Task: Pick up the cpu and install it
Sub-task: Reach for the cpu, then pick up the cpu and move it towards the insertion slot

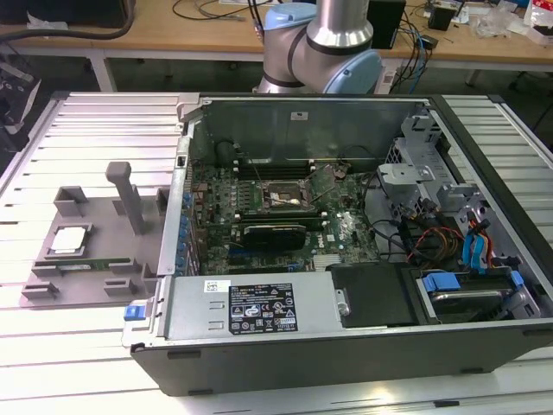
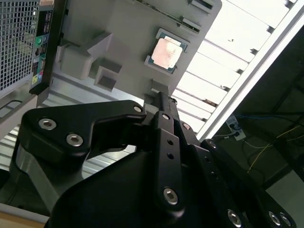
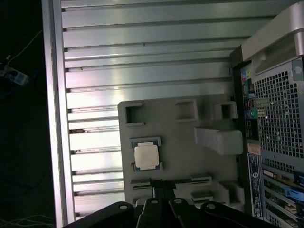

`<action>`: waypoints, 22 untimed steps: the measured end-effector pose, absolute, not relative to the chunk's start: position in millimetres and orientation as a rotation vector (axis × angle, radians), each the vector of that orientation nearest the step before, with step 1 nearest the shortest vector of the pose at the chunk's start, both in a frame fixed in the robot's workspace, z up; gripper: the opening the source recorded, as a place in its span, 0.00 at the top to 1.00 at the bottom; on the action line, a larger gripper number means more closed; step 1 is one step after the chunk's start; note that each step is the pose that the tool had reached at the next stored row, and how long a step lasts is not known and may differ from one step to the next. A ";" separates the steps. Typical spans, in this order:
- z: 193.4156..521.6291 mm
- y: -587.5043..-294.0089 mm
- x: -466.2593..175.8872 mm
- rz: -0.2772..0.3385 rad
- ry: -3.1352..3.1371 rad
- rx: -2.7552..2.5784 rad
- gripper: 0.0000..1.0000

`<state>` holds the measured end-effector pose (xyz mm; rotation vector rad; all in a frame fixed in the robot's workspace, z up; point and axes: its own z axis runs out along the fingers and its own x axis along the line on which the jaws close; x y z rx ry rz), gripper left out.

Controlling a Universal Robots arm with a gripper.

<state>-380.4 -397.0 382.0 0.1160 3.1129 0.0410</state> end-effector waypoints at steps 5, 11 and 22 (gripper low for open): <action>382.0 -397.0 -380.7 0.041 3.113 0.116 0.89; 382.0 -397.0 -380.9 0.041 3.113 0.116 0.89; 382.0 -397.0 -381.2 0.041 3.113 0.116 0.45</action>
